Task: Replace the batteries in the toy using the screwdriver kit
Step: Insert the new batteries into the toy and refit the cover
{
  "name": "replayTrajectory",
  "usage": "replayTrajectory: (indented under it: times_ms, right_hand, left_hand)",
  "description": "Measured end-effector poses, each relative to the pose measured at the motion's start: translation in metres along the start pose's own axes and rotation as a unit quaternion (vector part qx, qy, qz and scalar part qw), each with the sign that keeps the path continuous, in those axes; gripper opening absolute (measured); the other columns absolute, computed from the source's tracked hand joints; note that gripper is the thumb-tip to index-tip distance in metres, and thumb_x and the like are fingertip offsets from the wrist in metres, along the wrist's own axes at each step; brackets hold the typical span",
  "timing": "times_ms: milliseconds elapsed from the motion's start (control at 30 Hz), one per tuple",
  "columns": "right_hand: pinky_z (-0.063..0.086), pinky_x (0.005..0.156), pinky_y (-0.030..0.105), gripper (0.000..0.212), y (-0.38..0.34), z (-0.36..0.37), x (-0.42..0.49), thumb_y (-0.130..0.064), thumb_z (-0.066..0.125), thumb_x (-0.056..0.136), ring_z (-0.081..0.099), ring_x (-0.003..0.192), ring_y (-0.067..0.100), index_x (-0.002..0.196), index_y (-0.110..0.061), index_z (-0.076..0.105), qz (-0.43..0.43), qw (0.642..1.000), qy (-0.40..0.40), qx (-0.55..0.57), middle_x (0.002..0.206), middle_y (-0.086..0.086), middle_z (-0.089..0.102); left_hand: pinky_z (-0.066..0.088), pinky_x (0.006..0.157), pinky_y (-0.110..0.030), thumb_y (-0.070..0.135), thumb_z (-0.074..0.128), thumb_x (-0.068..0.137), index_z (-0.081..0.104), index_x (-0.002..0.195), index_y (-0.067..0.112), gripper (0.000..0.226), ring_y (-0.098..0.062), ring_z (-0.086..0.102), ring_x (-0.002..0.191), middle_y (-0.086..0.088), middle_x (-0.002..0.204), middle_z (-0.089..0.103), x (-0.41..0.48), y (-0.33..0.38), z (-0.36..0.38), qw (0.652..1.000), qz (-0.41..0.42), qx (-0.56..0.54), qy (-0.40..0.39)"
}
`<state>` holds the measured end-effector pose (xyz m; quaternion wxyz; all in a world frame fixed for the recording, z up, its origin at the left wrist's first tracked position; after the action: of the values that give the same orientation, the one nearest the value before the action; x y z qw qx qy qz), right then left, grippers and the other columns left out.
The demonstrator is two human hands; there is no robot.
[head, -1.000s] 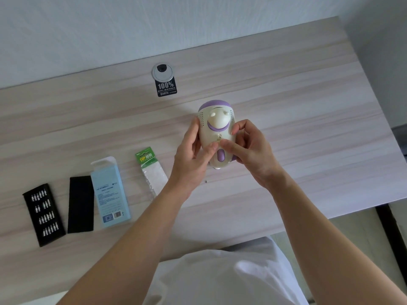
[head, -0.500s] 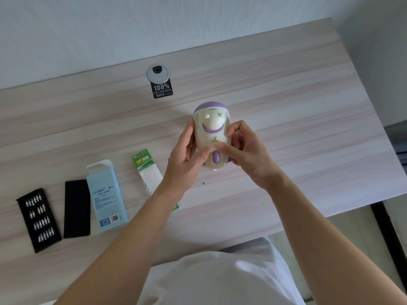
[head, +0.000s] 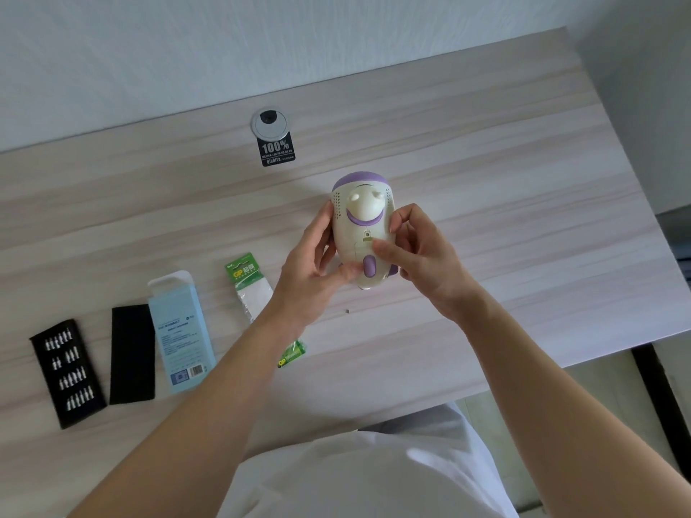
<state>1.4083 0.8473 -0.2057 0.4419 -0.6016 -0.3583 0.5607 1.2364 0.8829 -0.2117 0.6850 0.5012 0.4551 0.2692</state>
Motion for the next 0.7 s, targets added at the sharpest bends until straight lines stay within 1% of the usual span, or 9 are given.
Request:
replayTrajectory:
  times_ms: [67, 133, 200, 267, 467, 567, 633, 700]
  right_hand:
    - [0.042, 0.050, 0.012, 0.022, 0.000, 0.000, -0.001, -0.004, 0.067, 0.092, 0.041, 0.072, 0.029, 0.097, -0.010, 0.046, -0.006, 1.000, -0.007, -0.002, 0.073, 0.012, 0.037]
    - [0.044, 0.051, 0.014, 0.025, 0.000, 0.002, -0.002, -0.006, 0.070, 0.090, 0.039, 0.072, 0.028, 0.097, -0.011, 0.047, -0.007, 1.000, -0.008, 0.010, 0.073, 0.011, 0.036]
    - [0.046, 0.055, 0.021, 0.032, 0.001, 0.003, -0.001, -0.017, 0.078, 0.081, 0.037, 0.071, 0.026, 0.094, -0.016, 0.049, -0.008, 1.000, 0.012, -0.004, 0.070, 0.008, 0.033]
    - [0.047, 0.058, 0.027, 0.035, 0.002, 0.001, 0.000, -0.026, 0.080, 0.075, 0.035, 0.070, 0.025, 0.092, -0.020, 0.050, -0.008, 0.999, 0.032, -0.028, 0.067, 0.003, 0.032]
    - [0.045, 0.058, 0.022, 0.026, 0.007, 0.004, 0.001, -0.020, 0.070, 0.082, 0.029, 0.071, 0.028, 0.092, -0.022, 0.046, -0.004, 1.000, 0.014, -0.015, 0.068, 0.003, 0.027]
    - [0.044, 0.061, 0.027, 0.021, 0.006, 0.001, 0.001, -0.018, 0.067, 0.086, 0.031, 0.071, 0.026, 0.093, -0.023, 0.048, -0.011, 0.999, 0.016, -0.026, 0.070, 0.003, 0.032]
    - [0.041, 0.061, 0.027, 0.018, 0.005, -0.002, 0.001, -0.012, 0.065, 0.091, 0.033, 0.071, 0.024, 0.098, -0.016, 0.050, -0.011, 0.999, 0.030, -0.038, 0.068, -0.002, 0.036]
    - [0.040, 0.064, 0.028, 0.017, 0.007, -0.005, 0.001, -0.008, 0.064, 0.093, 0.035, 0.072, 0.021, 0.103, -0.011, 0.050, -0.004, 0.998, 0.043, -0.048, 0.069, -0.005, 0.037]
  left_hand:
    - [0.042, 0.112, -0.037, -0.005, 0.068, 0.087, 0.035, 0.153, 0.018, 0.077, -0.008, 0.049, 0.136, 0.005, 0.145, 0.055, -0.001, 0.001, 0.000, 1.000, -0.007, -0.010, 0.020]
    - [0.047, 0.107, -0.045, -0.002, 0.065, 0.092, 0.041, 0.149, 0.020, 0.066, -0.006, 0.055, 0.129, 0.010, 0.136, 0.061, -0.003, 0.005, 0.002, 0.998, -0.006, -0.012, 0.058]
    - [0.050, 0.105, -0.047, 0.000, 0.066, 0.091, 0.044, 0.148, 0.018, 0.063, -0.005, 0.059, 0.123, 0.009, 0.130, 0.065, -0.003, 0.008, 0.007, 0.996, -0.001, -0.007, 0.084]
    - [0.051, 0.102, -0.047, 0.001, 0.068, 0.090, 0.045, 0.147, 0.016, 0.063, -0.003, 0.062, 0.118, 0.007, 0.127, 0.066, -0.001, 0.010, 0.010, 0.995, 0.000, -0.004, 0.097]
    - [0.047, 0.107, -0.052, 0.001, 0.068, 0.090, 0.042, 0.149, 0.014, 0.066, -0.005, 0.058, 0.124, 0.001, 0.136, 0.062, 0.001, 0.005, 0.011, 0.994, -0.014, -0.021, 0.107]
    - [0.046, 0.108, -0.050, -0.001, 0.067, 0.091, 0.041, 0.149, 0.014, 0.065, -0.004, 0.059, 0.123, 0.002, 0.136, 0.061, 0.000, 0.006, 0.017, 0.992, -0.024, -0.042, 0.118]
    - [0.046, 0.107, -0.055, 0.000, 0.068, 0.089, 0.043, 0.148, 0.016, 0.066, -0.006, 0.060, 0.122, 0.003, 0.135, 0.063, -0.002, 0.007, 0.023, 0.990, -0.029, -0.053, 0.128]
    - [0.047, 0.104, -0.059, 0.007, 0.069, 0.084, 0.044, 0.147, 0.019, 0.069, -0.009, 0.061, 0.121, 0.004, 0.134, 0.064, -0.003, 0.008, 0.027, 0.989, -0.027, -0.055, 0.138]
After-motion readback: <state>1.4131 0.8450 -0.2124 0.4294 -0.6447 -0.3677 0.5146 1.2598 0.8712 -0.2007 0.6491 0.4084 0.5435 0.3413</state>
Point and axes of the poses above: each hand's wrist, its own x-axis towards the middle knuckle, its own z-axis out of the palm, y = z × x, the point moved 3 cm from there along x, towards the middle knuckle
